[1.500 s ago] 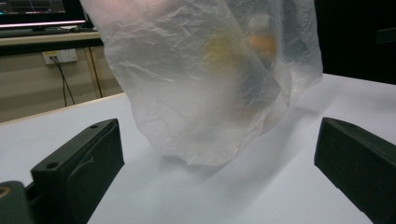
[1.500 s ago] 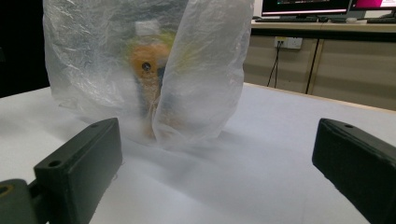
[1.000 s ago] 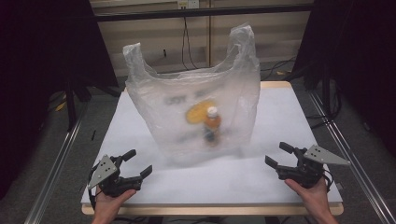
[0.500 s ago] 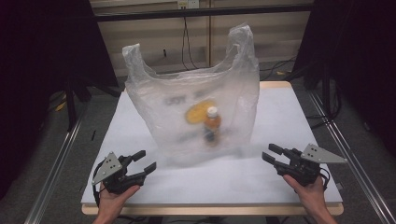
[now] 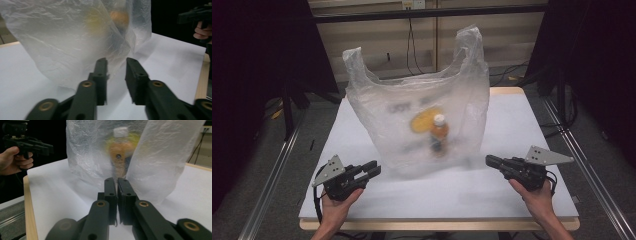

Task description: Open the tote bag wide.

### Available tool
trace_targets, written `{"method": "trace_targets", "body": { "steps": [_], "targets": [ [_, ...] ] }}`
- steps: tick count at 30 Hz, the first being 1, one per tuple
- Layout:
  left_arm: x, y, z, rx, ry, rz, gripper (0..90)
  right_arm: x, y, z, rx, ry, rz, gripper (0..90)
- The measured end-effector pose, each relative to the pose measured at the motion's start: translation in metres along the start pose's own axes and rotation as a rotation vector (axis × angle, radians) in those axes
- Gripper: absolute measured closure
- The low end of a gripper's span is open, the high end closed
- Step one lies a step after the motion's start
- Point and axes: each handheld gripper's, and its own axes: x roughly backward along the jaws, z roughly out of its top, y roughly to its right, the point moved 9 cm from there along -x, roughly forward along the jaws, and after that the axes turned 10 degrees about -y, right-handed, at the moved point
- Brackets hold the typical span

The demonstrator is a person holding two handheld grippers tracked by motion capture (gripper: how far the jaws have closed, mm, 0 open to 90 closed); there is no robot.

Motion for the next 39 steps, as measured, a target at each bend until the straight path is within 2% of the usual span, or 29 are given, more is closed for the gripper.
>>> {"method": "trace_targets", "body": {
  "steps": [1, 3, 4, 5, 6, 7, 9, 11, 13, 14, 16, 17, 18, 19, 20, 23, 24, 29, 31, 34, 37, 39],
  "targets": [
    [-0.004, 0.000, 0.004, -0.002, -0.002, -0.027, 80.2, -0.004, 0.000, 0.003, -0.005, -0.014, 0.018, 90.0],
    [-0.006, -0.001, 0.006, 0.005, -0.001, -0.023, 81.2, -0.007, 0.000, 0.004, -0.008, -0.026, 0.034, 90.0],
    [-0.007, -0.001, 0.009, 0.005, -0.001, -0.041, 82.5, -0.009, 0.000, 0.007, -0.020, -0.029, 0.047, 90.0],
    [-0.010, -0.003, 0.011, -0.002, -0.009, -0.042, 85.5, -0.013, 0.000, 0.013, -0.042, -0.030, 0.065, 90.0],
    [-0.012, -0.004, 0.013, -0.014, -0.016, -0.040, 87.6, -0.015, 0.000, 0.016, -0.038, -0.031, 0.068, 90.0],
    [-0.013, -0.003, 0.015, -0.018, -0.010, -0.073, 89.1, -0.017, 0.000, 0.020, -0.028, -0.029, 0.071, 90.0],
    [-0.015, -0.007, 0.018, -0.018, -0.019, -0.041, 90.0, -0.020, -0.001, 0.028, -0.027, -0.026, 0.081, 90.0],
    [-0.016, -0.007, 0.020, -0.008, -0.014, -0.051, 90.0, -0.022, -0.001, 0.036, -0.027, -0.016, 0.089, 90.0],
    [-0.019, -0.010, 0.025, -0.028, -0.024, -0.051, 90.0, -0.025, 0.000, 0.044, -0.022, -0.006, 0.098, 90.0],
    [-0.020, -0.008, 0.027, -0.015, -0.017, -0.068, 90.0, -0.025, 0.000, 0.048, -0.020, -0.003, 0.102, 90.0],
    [-0.020, -0.010, 0.029, -0.030, -0.020, -0.067, 90.0, -0.027, 0.000, 0.051, -0.019, -0.001, 0.104, 90.0],
    [-0.021, -0.009, 0.032, -0.033, -0.013, -0.082, 90.0, -0.028, 0.001, 0.054, -0.020, 0.003, 0.108, 90.0],
    [-0.021, -0.011, 0.035, -0.027, -0.012, -0.053, 90.0, -0.029, 0.001, 0.057, -0.023, 0.008, 0.113, 90.0],
    [-0.021, -0.010, 0.039, -0.024, -0.002, -0.078, 90.0, -0.031, 0.002, 0.064, -0.027, 0.015, 0.125, 90.0],
    [-0.022, -0.011, 0.047, -0.014, 0.018, -0.070, 90.0, -0.032, 0.002, 0.067, -0.023, 0.010, 0.118, 90.0],
    [-0.026, -0.010, 0.057, 0.010, 0.044, -0.100, 90.0, -0.033, 0.001, 0.079, -0.017, 0.024, 0.125, 90.0],
    [-0.027, -0.009, 0.060, 0.013, 0.051, -0.138, 90.0, -0.033, 0.002, 0.083, -0.012, 0.029, 0.124, 90.0],
    [-0.036, -0.010, 0.064, 0.022, 0.047, -0.139, 90.0, -0.039, -0.001, 0.101, 0.011, 0.026, 0.132, 90.0],
    [-0.037, -0.011, 0.068, 0.014, 0.047, -0.134, 90.0, -0.041, -0.001, 0.103, 0.018, 0.016, 0.125, 90.0],
    [-0.034, -0.015, 0.077, 0.010, 0.045, -0.122, 90.0, -0.049, -0.002, 0.114, 0.032, 0.014, 0.125, 90.0],
    [-0.033, -0.017, 0.082, 0.010, 0.057, -0.137, 90.0, -0.052, -0.002, 0.120, 0.034, 0.018, 0.123, 90.0],
    [-0.032, -0.019, 0.087, 0.003, 0.064, -0.129, 90.0, -0.055, 0.000, 0.132, 0.035, 0.037, 0.120, 90.0]
  ]
}}
